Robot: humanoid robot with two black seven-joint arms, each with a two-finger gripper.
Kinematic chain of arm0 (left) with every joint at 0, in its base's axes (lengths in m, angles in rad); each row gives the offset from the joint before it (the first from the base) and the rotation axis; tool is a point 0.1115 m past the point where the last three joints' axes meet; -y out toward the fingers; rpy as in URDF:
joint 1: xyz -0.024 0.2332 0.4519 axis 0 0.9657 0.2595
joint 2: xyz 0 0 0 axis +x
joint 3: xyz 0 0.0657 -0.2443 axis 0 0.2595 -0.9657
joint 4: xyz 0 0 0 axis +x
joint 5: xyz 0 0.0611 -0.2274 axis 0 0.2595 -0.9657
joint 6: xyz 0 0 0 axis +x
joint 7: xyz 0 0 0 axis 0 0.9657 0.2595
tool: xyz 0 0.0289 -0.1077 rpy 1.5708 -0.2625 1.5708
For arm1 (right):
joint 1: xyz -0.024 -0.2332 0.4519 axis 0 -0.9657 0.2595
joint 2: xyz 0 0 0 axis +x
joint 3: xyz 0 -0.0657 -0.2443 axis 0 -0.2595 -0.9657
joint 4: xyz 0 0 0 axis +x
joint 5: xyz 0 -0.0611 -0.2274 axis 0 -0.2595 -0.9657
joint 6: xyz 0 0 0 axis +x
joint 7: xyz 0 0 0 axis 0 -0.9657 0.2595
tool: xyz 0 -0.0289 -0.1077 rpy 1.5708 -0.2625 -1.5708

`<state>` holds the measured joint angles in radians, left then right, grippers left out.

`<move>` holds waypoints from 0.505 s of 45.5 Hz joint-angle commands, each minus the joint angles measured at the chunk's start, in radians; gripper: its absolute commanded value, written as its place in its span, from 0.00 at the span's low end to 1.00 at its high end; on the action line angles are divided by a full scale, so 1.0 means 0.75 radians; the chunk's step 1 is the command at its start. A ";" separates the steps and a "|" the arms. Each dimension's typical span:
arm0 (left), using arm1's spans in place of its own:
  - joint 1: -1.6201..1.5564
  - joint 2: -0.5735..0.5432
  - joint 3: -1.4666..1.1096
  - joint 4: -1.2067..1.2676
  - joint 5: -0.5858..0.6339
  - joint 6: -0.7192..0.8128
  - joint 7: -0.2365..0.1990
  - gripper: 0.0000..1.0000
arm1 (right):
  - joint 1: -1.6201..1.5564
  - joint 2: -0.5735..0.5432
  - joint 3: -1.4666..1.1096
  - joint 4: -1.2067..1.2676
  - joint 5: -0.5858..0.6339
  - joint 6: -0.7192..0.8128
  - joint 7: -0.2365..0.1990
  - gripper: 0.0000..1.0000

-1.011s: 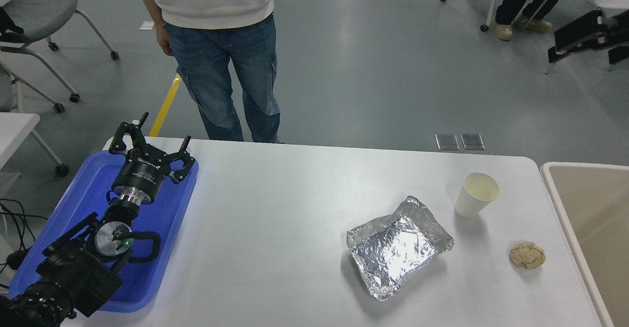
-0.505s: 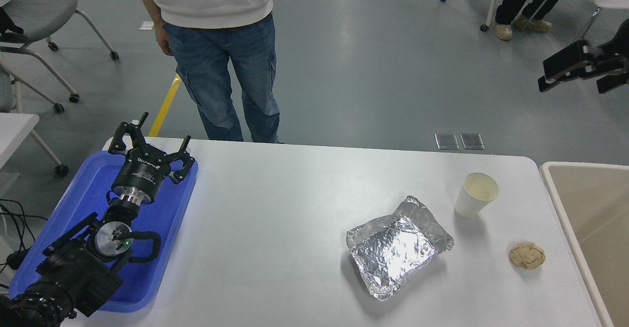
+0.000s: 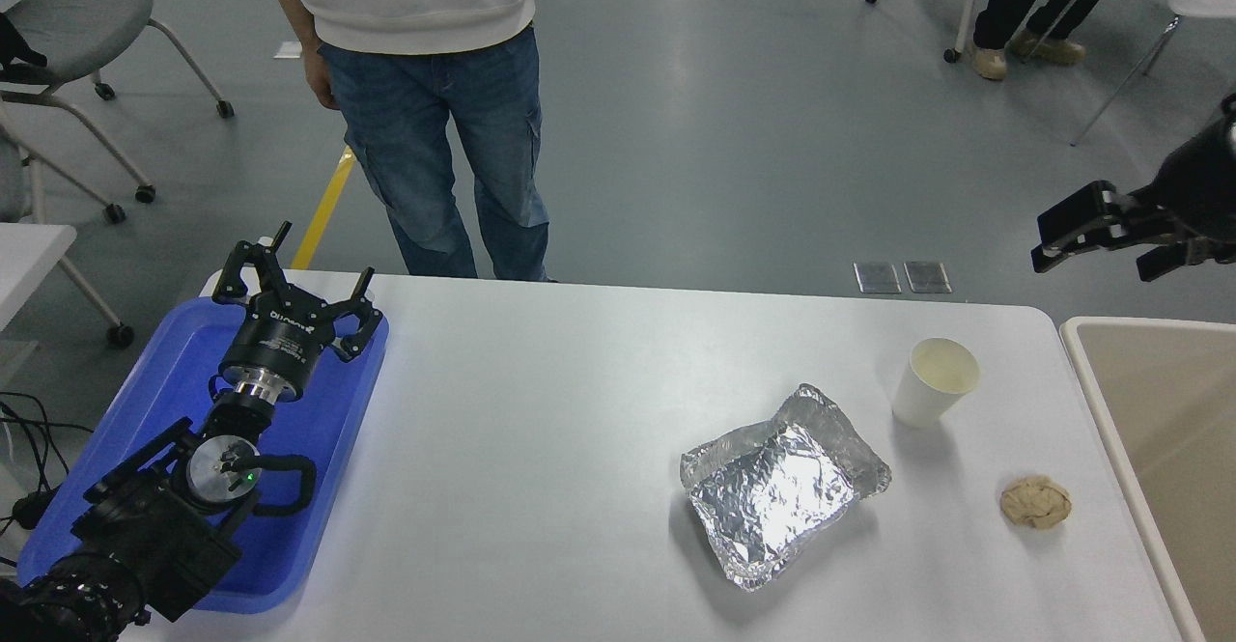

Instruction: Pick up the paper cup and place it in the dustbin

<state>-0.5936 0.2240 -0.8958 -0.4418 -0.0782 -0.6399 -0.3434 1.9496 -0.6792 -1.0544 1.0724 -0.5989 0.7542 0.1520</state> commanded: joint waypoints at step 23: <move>0.000 0.000 0.000 0.000 0.000 0.000 0.000 1.00 | -0.650 0.151 0.146 -0.362 0.336 -0.406 -0.002 1.00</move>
<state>-0.5937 0.2240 -0.8959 -0.4418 -0.0782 -0.6407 -0.3434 1.5902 -0.6089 -0.9569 0.8654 -0.4626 0.5558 0.1506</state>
